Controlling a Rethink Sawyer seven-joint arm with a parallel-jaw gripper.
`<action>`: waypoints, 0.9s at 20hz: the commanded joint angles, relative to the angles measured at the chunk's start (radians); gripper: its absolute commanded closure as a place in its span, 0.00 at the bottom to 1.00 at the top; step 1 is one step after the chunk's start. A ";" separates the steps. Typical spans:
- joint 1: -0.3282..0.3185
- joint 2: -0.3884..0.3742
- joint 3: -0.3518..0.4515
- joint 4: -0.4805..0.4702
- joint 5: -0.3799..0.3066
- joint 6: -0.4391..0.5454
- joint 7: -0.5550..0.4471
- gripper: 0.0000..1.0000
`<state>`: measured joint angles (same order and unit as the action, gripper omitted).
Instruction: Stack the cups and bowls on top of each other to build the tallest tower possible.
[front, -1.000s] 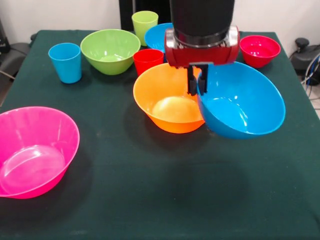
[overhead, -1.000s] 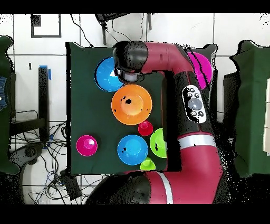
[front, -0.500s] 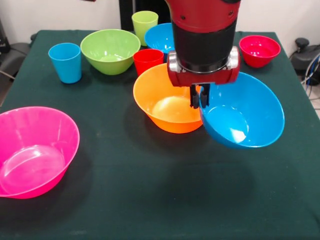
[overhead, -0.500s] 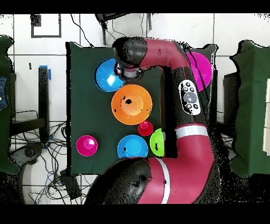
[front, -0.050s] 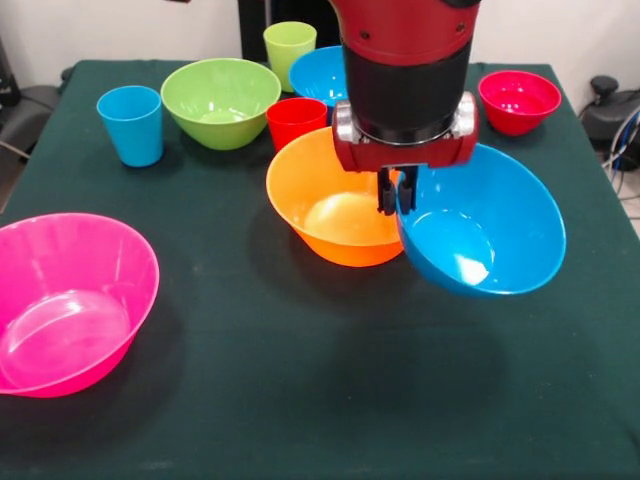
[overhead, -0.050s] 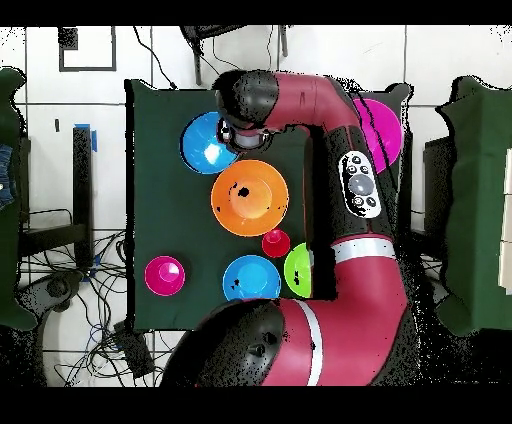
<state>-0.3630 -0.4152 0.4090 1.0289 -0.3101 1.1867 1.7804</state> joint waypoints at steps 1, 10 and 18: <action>0.034 -0.118 0.001 0.119 -0.058 0.084 -0.179 1.00; 0.010 -0.171 0.021 0.170 -0.053 0.107 -0.207 1.00; -0.036 -0.251 0.019 0.342 -0.024 -0.003 -0.167 1.00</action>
<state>-0.3747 -0.6143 0.4082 1.1797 -0.3156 1.1867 1.7804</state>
